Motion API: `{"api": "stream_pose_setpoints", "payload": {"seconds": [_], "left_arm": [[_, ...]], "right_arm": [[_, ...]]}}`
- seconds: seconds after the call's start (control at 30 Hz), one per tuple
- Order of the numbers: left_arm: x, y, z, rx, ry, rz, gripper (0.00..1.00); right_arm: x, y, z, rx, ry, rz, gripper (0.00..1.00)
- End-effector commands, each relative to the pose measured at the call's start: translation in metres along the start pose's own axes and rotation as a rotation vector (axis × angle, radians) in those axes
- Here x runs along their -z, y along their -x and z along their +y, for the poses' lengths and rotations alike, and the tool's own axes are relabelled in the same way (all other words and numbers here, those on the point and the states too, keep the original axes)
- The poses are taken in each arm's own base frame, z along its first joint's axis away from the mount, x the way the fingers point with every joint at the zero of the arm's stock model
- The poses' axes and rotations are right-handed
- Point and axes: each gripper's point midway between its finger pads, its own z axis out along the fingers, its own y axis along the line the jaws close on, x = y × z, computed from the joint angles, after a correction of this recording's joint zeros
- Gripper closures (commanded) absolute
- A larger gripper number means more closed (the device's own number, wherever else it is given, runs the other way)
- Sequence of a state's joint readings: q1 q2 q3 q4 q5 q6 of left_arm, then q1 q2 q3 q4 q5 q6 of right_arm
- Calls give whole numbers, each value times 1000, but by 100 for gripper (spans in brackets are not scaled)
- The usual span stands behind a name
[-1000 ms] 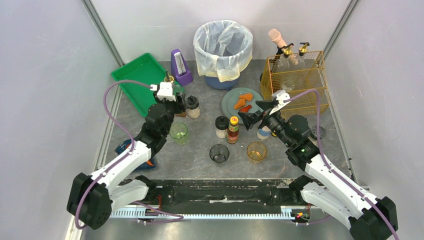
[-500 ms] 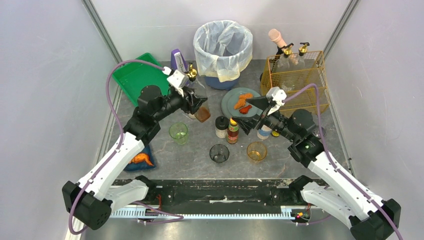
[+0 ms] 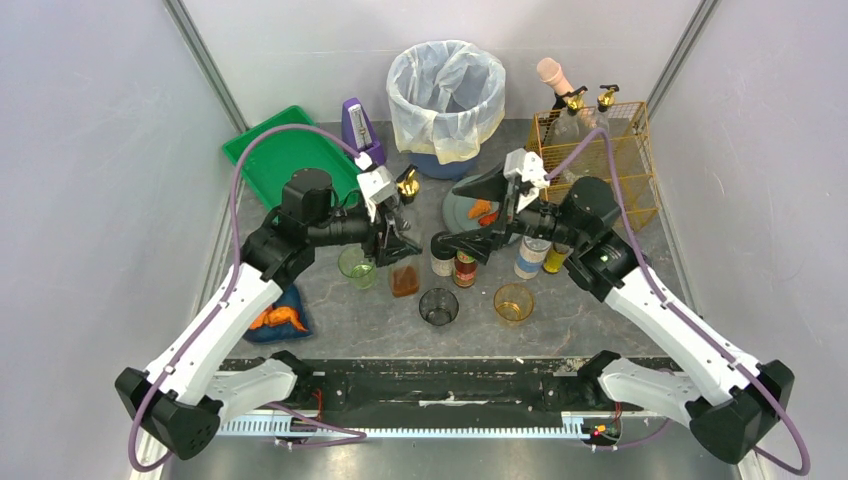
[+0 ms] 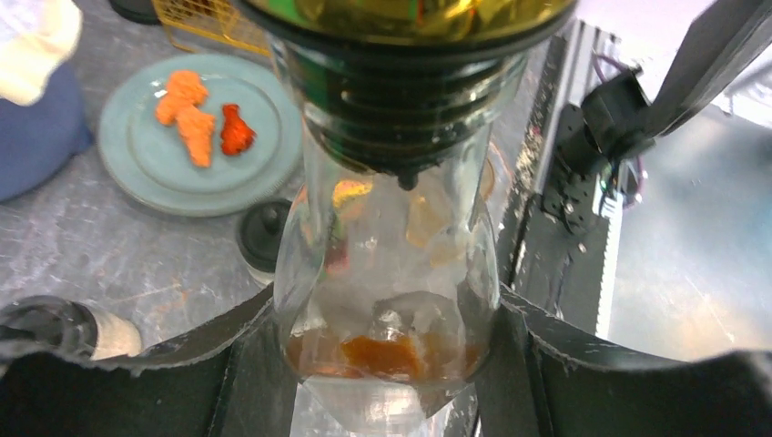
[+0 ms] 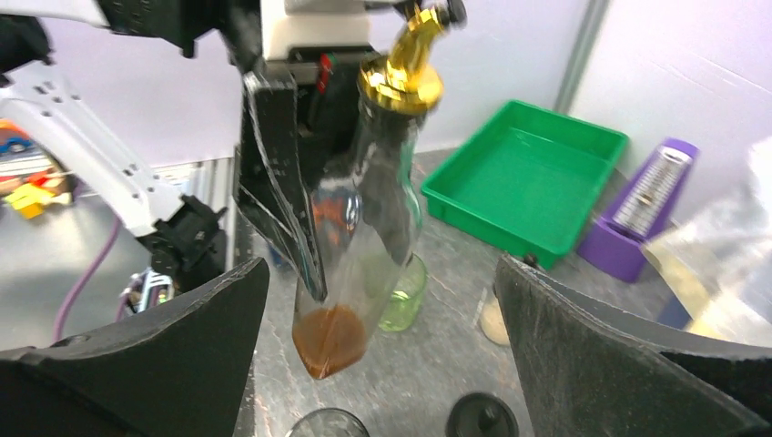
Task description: Clear the kitchen counter
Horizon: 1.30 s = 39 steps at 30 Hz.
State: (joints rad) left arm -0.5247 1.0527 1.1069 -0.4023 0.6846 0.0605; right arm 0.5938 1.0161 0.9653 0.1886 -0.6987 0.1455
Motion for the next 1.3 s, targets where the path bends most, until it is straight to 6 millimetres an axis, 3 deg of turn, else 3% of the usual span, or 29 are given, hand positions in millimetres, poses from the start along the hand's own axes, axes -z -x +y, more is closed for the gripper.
{"api": "stream_pose_setpoints", "payload": {"seconds": [0.0,0.2,0.33,0.53,0.97,1.13,1.27], "left_arm": [[25,26,-39,-174,-135,-71,98],[36,24,-60,-222,-213,-102,98],[38,20,-62,-247,-219,-107,98],[34,10,-60,-238,-227,-93,98],[39,7,-67,-269,-235,-128,98],[38,3,-65,-266,-233,-125,98],[36,2,-64,-257,-234,-125,98]], "right_arm": [[-17,27,32,44,178,-30,2],[-42,18,58,41,304,-1,2],[-57,9,63,30,314,24,2],[-72,11,76,13,357,26,2],[-81,7,78,-70,381,45,17],[-80,21,76,-81,349,-6,27],[-77,34,80,-86,363,-51,29]]}}
